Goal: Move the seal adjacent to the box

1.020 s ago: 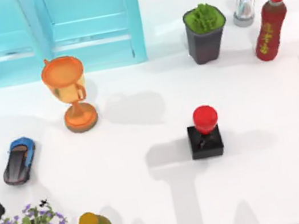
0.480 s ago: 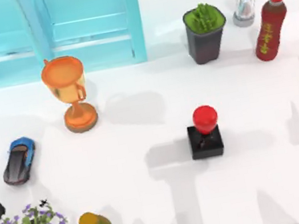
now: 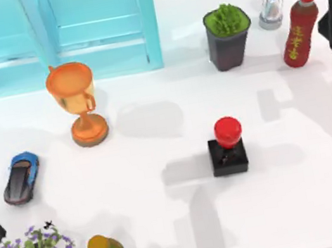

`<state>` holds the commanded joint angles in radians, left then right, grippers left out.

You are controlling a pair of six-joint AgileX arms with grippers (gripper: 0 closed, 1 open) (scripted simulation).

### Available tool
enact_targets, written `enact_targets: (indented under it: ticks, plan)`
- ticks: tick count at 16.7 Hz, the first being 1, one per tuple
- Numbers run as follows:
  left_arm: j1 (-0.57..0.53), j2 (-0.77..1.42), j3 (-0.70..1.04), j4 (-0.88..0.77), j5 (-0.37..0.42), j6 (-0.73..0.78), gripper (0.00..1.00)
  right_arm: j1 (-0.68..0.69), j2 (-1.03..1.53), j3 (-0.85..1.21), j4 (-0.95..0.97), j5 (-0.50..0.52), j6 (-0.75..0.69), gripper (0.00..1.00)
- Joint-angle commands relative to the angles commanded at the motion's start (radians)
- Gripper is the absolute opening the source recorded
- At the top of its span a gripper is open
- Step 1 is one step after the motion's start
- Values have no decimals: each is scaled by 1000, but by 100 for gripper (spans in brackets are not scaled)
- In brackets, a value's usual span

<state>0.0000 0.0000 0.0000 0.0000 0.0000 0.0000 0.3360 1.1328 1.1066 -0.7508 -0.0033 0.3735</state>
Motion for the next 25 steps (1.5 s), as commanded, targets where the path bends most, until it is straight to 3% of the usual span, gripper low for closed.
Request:
enact_targets:
  ticks: [7, 12, 16, 25]
  plan:
    - [0, 0, 0, 0, 0, 0, 100, 179, 609, 558, -411, 2, 169, 100]
    - [0, 0, 0, 0, 0, 0, 100, 265, 913, 823, -620, 4, 248, 100]
    - [0, 0, 0, 0, 0, 0, 100, 291, 1010, 902, -687, 6, 272, 100]
    - [0, 0, 0, 0, 0, 0, 100, 288, 1013, 828, -611, 6, 269, 100]
